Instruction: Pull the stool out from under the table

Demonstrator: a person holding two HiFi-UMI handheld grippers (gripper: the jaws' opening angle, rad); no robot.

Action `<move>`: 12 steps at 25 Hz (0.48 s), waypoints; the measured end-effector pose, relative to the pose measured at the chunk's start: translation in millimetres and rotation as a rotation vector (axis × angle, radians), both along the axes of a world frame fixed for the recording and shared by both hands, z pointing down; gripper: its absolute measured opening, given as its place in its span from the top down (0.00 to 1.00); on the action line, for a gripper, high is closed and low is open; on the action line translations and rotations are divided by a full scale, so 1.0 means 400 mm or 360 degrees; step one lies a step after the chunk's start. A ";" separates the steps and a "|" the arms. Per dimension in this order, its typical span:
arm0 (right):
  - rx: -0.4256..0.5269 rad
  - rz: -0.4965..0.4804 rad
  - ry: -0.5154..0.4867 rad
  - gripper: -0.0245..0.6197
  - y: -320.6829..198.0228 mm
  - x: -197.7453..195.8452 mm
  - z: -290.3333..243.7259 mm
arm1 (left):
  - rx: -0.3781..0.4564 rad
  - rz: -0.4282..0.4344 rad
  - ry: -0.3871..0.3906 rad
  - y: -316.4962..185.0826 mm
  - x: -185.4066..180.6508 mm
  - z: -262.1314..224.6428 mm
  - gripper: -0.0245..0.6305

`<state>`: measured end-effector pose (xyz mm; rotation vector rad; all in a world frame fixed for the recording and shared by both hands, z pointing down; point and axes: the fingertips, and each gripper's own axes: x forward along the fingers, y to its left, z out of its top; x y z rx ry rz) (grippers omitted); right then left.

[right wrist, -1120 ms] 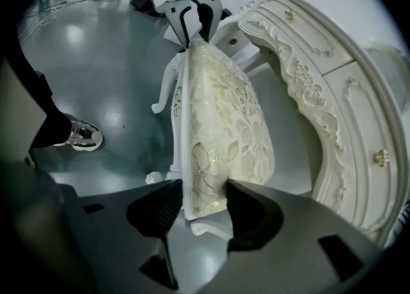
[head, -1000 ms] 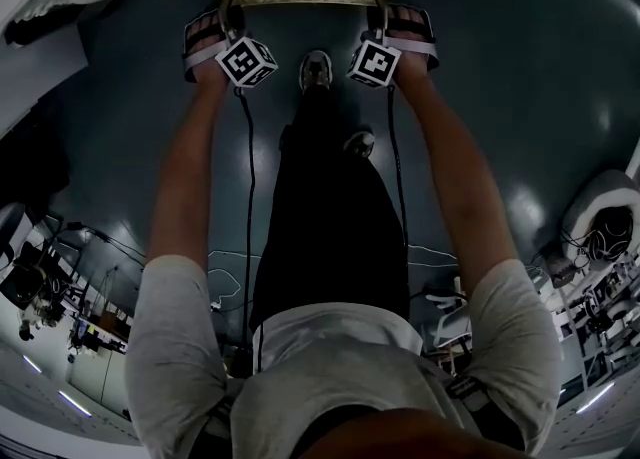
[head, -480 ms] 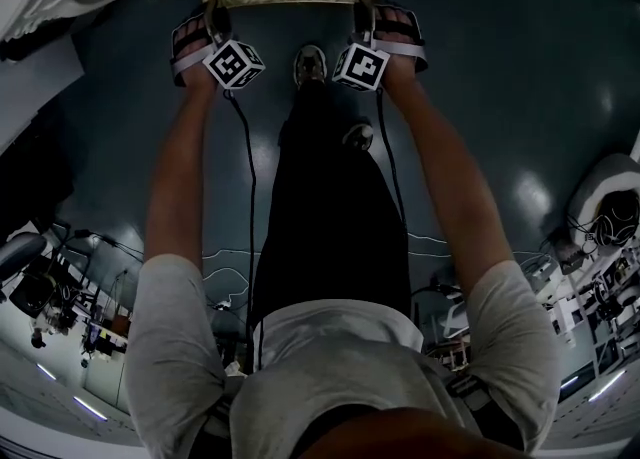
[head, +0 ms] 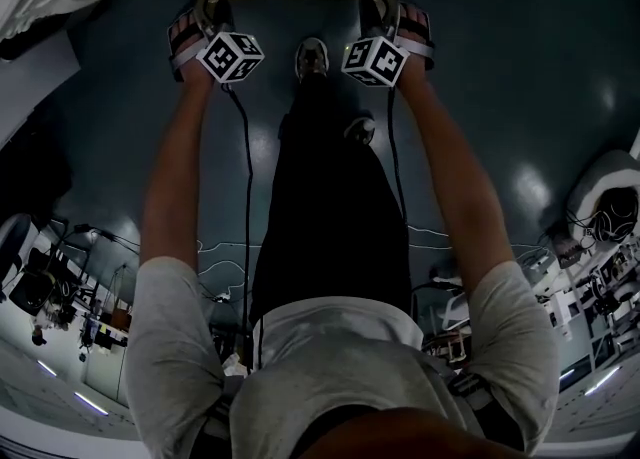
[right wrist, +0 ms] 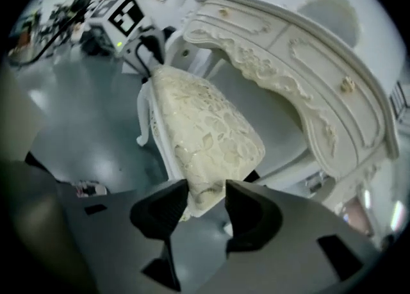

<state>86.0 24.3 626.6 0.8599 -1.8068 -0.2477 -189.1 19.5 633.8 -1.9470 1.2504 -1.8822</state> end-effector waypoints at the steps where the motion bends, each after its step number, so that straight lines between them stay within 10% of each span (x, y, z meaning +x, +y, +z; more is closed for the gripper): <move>1: -0.0064 0.0114 -0.0116 0.66 -0.005 0.012 -0.001 | -0.0004 -0.0056 0.0068 -0.001 -0.003 -0.004 0.67; 5: -0.0514 0.0570 -0.0595 0.44 -0.005 0.037 0.045 | -0.0032 -0.0259 0.0339 -0.009 -0.031 -0.012 0.57; 12: -0.0767 0.0607 -0.0777 0.39 -0.020 0.004 0.087 | -0.0465 -0.0520 0.1020 -0.016 -0.058 0.028 0.49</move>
